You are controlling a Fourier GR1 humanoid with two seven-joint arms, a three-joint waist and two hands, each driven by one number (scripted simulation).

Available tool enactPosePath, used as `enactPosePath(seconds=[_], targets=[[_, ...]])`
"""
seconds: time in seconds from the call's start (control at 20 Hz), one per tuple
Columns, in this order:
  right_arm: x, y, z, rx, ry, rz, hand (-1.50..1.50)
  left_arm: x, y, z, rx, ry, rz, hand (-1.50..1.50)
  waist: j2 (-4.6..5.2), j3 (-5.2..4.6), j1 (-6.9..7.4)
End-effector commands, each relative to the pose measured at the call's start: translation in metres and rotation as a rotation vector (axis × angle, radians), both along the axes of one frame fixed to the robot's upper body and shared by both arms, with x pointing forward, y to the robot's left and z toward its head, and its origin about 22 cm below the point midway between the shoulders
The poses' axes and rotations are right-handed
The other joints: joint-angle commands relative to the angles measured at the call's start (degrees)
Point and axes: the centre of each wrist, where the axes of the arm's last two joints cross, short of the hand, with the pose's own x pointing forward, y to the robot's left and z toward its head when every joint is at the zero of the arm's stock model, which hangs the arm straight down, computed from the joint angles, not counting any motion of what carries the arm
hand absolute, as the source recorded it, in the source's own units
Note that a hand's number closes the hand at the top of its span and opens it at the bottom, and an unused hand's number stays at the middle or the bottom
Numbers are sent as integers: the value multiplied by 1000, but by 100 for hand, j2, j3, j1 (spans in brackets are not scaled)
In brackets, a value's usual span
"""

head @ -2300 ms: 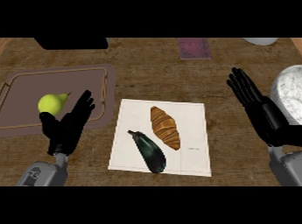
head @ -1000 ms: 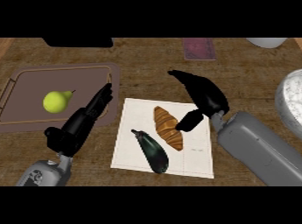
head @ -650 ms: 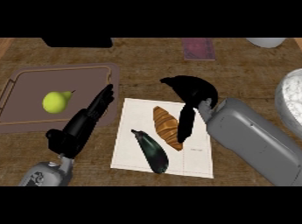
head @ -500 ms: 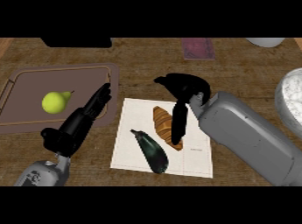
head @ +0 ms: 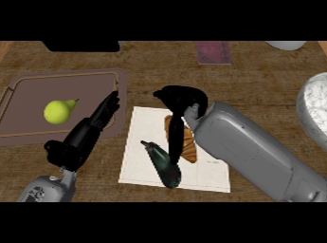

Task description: Pick the croissant from the placemat and place it in the bowl

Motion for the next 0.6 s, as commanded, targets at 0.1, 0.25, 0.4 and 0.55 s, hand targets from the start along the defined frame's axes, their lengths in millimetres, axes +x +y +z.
enactPosePath(seconds=[0.1, 0.25, 0.4, 0.55], targets=[[-28, 13, -6, -103, -29, 3, -150, -2, -15, -9, -4, 1, 22, 0, -9, 3, -63], [-28, 28, -12, -96, -83, -25, -150, 3, -13, -7, 1, 8, 15, 0, 7, 2, -29], [-34, 17, -26, -124, -113, -21, -150, 3, -1, 13, -1, -4, -3, 0, 2, 4, -23], [-47, 10, -15, -101, -173, -23, -150, -4, 3, -1, 9, 1, 1, 0, -5, 4, -33]])
